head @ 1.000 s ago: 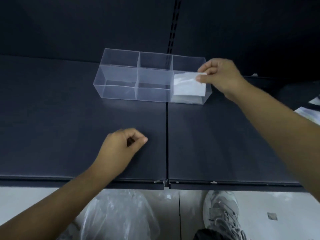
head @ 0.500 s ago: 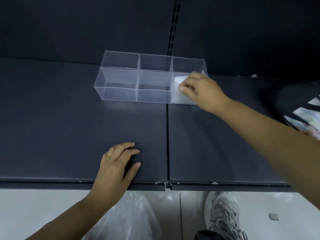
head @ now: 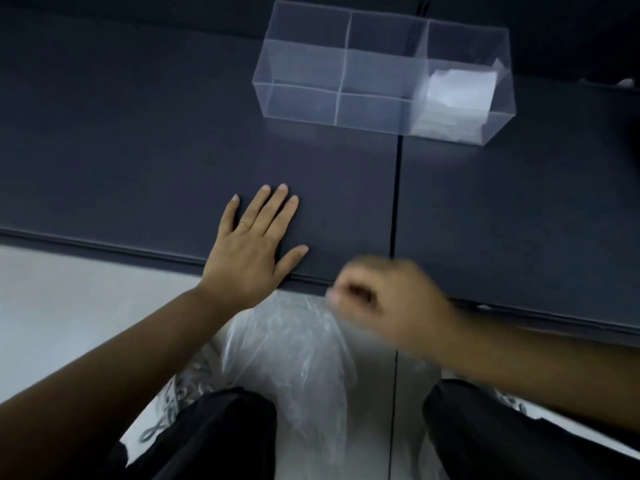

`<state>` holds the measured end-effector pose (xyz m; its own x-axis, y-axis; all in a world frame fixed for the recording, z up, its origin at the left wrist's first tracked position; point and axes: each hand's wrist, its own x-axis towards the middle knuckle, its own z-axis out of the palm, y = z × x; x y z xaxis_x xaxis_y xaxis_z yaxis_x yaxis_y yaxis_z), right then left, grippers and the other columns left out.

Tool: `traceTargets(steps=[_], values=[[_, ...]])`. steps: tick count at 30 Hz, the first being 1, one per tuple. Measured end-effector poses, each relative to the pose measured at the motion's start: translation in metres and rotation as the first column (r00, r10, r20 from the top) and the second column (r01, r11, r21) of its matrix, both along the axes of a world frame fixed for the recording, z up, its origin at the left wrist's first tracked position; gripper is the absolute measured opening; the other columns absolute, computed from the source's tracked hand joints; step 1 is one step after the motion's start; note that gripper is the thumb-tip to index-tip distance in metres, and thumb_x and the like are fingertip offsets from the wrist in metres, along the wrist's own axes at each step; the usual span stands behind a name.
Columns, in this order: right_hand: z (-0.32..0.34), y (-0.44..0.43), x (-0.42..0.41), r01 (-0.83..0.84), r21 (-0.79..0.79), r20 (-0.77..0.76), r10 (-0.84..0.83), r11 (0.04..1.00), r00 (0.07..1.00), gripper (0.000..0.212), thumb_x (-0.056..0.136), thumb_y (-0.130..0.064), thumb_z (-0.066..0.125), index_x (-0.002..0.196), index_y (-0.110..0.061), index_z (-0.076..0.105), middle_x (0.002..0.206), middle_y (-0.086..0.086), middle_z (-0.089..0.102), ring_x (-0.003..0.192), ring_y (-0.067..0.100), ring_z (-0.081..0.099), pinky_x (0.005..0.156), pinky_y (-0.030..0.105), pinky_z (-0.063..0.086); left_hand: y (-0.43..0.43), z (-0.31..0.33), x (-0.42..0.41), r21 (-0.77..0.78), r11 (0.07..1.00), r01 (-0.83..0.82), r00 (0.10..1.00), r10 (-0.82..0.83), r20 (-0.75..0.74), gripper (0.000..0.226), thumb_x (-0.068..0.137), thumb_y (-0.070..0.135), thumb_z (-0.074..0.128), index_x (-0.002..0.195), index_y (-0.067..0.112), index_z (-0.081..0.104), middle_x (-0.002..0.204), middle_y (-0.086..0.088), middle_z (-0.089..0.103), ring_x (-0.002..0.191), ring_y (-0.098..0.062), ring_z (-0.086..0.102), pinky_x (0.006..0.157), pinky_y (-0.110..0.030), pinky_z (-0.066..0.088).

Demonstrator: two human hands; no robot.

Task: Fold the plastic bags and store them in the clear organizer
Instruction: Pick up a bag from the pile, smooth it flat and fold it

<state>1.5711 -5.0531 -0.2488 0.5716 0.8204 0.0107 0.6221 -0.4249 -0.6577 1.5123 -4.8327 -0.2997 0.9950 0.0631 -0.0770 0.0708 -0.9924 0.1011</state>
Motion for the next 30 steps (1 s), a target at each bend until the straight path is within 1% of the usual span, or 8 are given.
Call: traceTargets(steps=[5,8,11,13,15,18,24,30], values=[[-0.059,-0.006,-0.071,0.0,-0.492,-0.381,-0.215,0.871,0.899,0.089,0.077,-0.072,0.054,0.144,-0.02,0.028,0.142,-0.005,0.036,0.13,0.016,0.037,0.106,0.036,0.034,0.001,-0.001,-0.001,-0.014,1.0,-0.015,1.0,0.014,-0.001,0.07,0.095,0.061,0.012,0.152,0.02,0.017,0.16,-0.001,0.016,0.148,-0.018,0.008,0.119,-0.046,0.001],[-0.055,0.013,-0.066,0.021,-0.362,-0.359,-0.16,0.932,0.92,0.031,0.086,-0.05,0.06,0.088,-0.019,0.054,0.094,-0.009,0.052,0.09,0.011,0.051,0.08,0.034,0.044,-0.001,0.004,-0.001,-0.004,1.0,-0.02,0.999,0.02,-0.03,0.073,0.094,0.064,0.008,0.153,0.022,0.011,0.161,0.001,0.008,0.148,-0.016,0.001,0.119,-0.045,-0.003],[-0.024,0.018,-0.05,-0.078,-0.176,-0.455,-0.01,0.981,0.89,0.038,0.086,-0.038,0.065,0.063,-0.016,0.044,0.064,-0.009,0.047,0.061,0.006,0.046,0.062,0.031,0.042,0.002,0.015,0.002,-0.217,0.974,-0.063,0.996,0.048,-0.073,0.073,0.091,0.065,0.012,0.151,0.026,0.018,0.161,0.007,0.006,0.147,-0.007,-0.005,0.118,-0.038,-0.01],[0.003,0.014,-0.026,-0.074,-0.054,-0.454,0.041,0.996,0.89,0.035,0.082,-0.048,0.065,0.068,-0.017,0.055,0.063,-0.003,0.054,0.057,0.006,0.05,0.058,0.025,0.042,0.009,0.031,0.004,-0.562,0.81,-0.165,0.982,0.084,-0.168,0.064,0.092,0.067,0.021,0.144,0.032,0.037,0.158,0.013,0.019,0.144,0.004,0.001,0.118,-0.029,-0.008],[0.029,0.006,0.006,0.052,0.056,-0.528,-0.015,0.997,0.849,0.033,0.081,-0.051,0.066,0.073,-0.019,0.063,0.064,-0.003,0.061,0.056,0.004,0.056,0.056,0.015,0.046,0.012,0.049,0.005,-0.85,0.468,-0.244,0.957,-0.026,-0.289,0.066,0.088,0.072,0.021,0.136,0.037,0.05,0.147,0.019,0.04,0.138,0.01,0.023,0.116,-0.026,0.018],[0.047,-0.001,0.052,0.347,0.174,-0.659,-0.152,0.922,0.736,0.031,0.076,-0.043,0.064,0.073,-0.014,0.071,0.072,-0.002,0.072,0.067,0.008,0.067,0.066,0.016,0.052,0.001,0.069,0.009,-0.944,-0.037,-0.326,0.913,-0.27,-0.305,0.083,0.077,0.082,0.034,0.135,0.026,0.051,0.131,0.008,0.06,0.123,-0.009,0.054,0.095,-0.024,0.046],[0.032,-0.01,0.087,0.621,0.13,-0.804,-0.285,0.773,0.523,0.034,0.073,-0.047,0.065,0.067,-0.013,0.069,0.072,0.003,0.072,0.068,0.013,0.068,0.065,0.021,0.053,-0.041,0.065,0.031,-0.922,-0.146,-0.359,0.934,-0.057,-0.354,0.014,0.082,0.023,0.065,0.092,0.018,0.073,0.084,0.005,0.072,0.077,-0.003,0.067,0.073,-0.017,0.052],[0.029,-0.04,0.117,0.814,0.001,-0.825,-0.46,0.581,0.329,0.026,0.074,-0.042,0.07,0.063,-0.019,0.072,0.072,0.002,0.073,0.064,0.014,0.069,0.056,0.024,0.055,-0.026,0.048,0.042,-0.924,-0.169,-0.343,0.839,0.387,-0.382,0.017,0.086,0.02,0.062,0.076,0.017,0.075,0.077,-0.003,0.07,0.074,-0.012,0.064,0.077,-0.023,0.057]])
